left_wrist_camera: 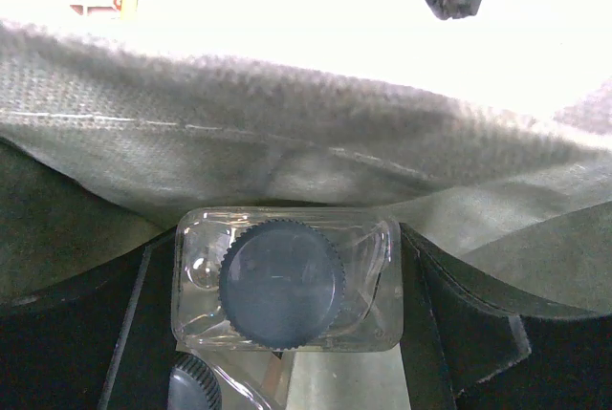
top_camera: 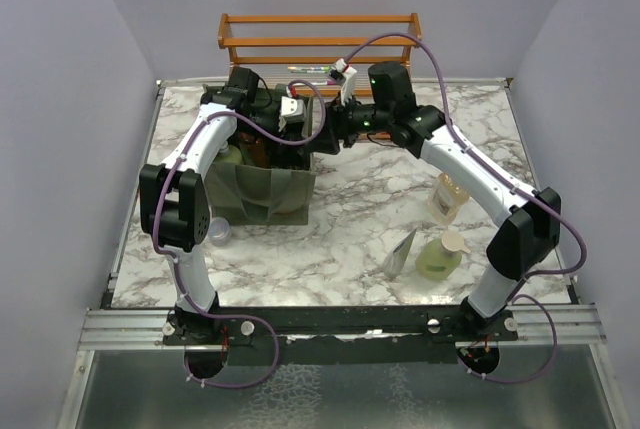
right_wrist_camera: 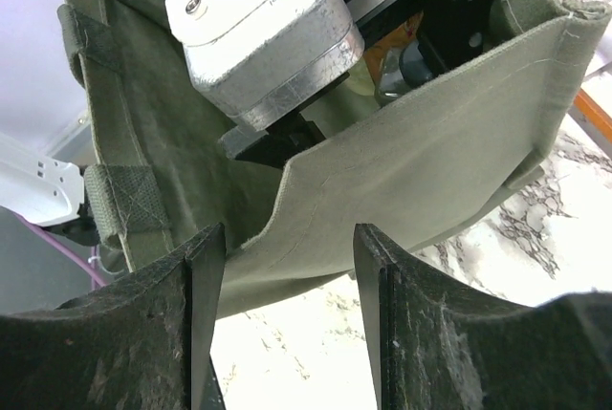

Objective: Place the personal care products into the canvas bag
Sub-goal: Place the care product in the canvas bag.

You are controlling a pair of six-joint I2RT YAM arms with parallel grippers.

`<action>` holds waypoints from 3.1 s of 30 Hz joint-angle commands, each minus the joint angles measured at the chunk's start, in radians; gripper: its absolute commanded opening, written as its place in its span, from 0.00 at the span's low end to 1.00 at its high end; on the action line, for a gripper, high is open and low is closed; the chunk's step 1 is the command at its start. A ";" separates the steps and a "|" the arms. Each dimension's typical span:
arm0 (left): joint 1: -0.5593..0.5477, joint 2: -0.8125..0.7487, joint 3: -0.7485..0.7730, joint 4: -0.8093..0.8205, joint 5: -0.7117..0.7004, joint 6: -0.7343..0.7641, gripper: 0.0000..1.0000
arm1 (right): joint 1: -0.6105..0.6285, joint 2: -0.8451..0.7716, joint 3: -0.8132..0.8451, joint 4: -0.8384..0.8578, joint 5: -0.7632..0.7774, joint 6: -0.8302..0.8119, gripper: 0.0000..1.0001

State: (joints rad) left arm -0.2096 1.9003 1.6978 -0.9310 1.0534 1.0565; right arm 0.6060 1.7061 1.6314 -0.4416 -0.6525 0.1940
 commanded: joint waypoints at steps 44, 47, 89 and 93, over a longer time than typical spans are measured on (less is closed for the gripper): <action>0.003 -0.014 0.023 0.012 -0.059 0.051 0.00 | 0.026 -0.013 0.030 0.043 0.020 0.075 0.01; 0.004 -0.007 0.035 -0.006 -0.071 0.066 0.00 | 0.026 -0.020 0.047 0.047 -0.004 0.074 0.01; 0.015 0.051 -0.041 0.015 0.017 0.149 0.11 | 0.014 -0.015 0.062 -0.013 0.059 -0.069 0.25; 0.015 0.041 -0.035 0.021 0.018 0.145 0.14 | 0.011 -0.030 0.053 -0.026 0.085 -0.097 0.34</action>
State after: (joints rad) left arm -0.2039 1.9205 1.6917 -0.9222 1.0534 1.2030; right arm 0.6182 1.7187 1.6878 -0.4431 -0.6216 0.1524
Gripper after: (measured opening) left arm 0.760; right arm 0.299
